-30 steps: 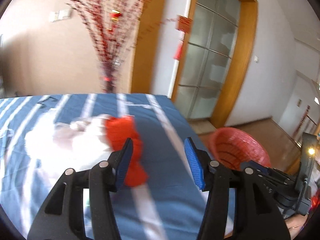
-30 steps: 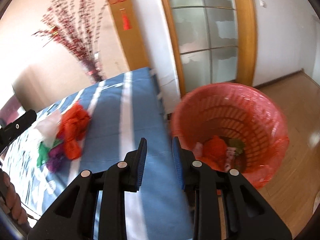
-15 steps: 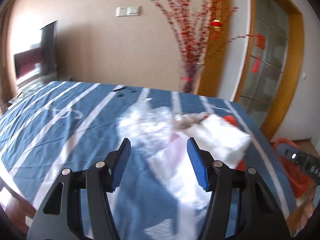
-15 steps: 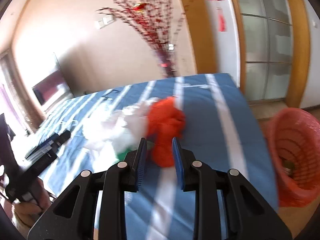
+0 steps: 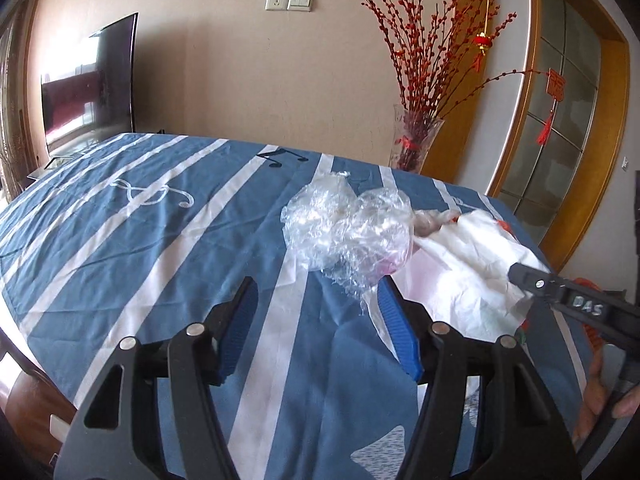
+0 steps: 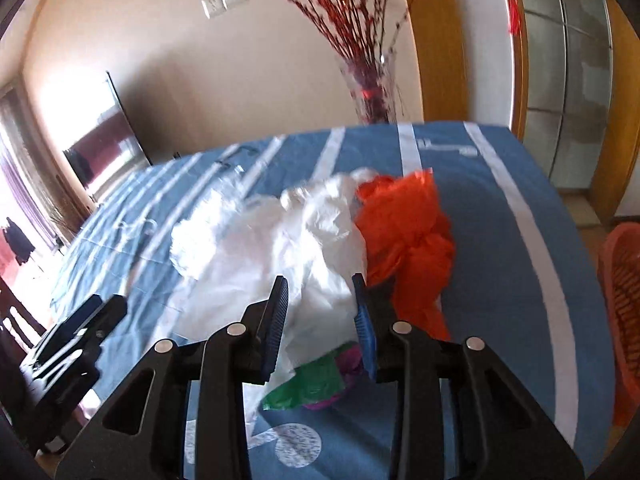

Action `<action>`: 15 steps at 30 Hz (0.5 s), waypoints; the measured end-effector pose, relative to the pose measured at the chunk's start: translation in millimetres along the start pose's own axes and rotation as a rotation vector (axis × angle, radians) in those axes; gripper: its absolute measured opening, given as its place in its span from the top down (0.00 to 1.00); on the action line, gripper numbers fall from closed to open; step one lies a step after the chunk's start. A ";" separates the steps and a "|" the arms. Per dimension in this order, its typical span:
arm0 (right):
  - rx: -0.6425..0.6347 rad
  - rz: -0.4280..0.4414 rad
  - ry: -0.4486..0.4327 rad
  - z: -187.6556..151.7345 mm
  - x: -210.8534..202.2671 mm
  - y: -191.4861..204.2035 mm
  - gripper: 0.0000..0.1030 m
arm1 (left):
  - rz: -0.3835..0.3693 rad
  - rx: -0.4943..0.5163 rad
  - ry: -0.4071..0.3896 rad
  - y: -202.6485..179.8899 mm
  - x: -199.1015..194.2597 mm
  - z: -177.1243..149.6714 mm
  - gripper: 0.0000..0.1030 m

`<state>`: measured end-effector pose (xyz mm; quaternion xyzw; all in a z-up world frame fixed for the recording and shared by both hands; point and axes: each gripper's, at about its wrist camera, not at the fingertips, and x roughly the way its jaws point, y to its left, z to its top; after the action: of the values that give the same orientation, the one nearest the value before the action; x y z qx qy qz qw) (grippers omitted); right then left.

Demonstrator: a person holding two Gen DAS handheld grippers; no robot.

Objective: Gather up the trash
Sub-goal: 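Return both tools to the table while the right tool grasps the white bag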

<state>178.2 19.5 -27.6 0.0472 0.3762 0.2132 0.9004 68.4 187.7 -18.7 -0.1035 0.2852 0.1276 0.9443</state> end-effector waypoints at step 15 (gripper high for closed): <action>-0.031 -0.066 -0.091 -2.0 -22.4 -0.5 0.98 | -0.017 -0.009 0.043 -0.7 14.9 -8.1 0.38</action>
<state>163.0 9.5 -14.4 0.0306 0.3328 0.1869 0.9238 76.5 187.6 -33.6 -0.1129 0.3042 0.1185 0.9385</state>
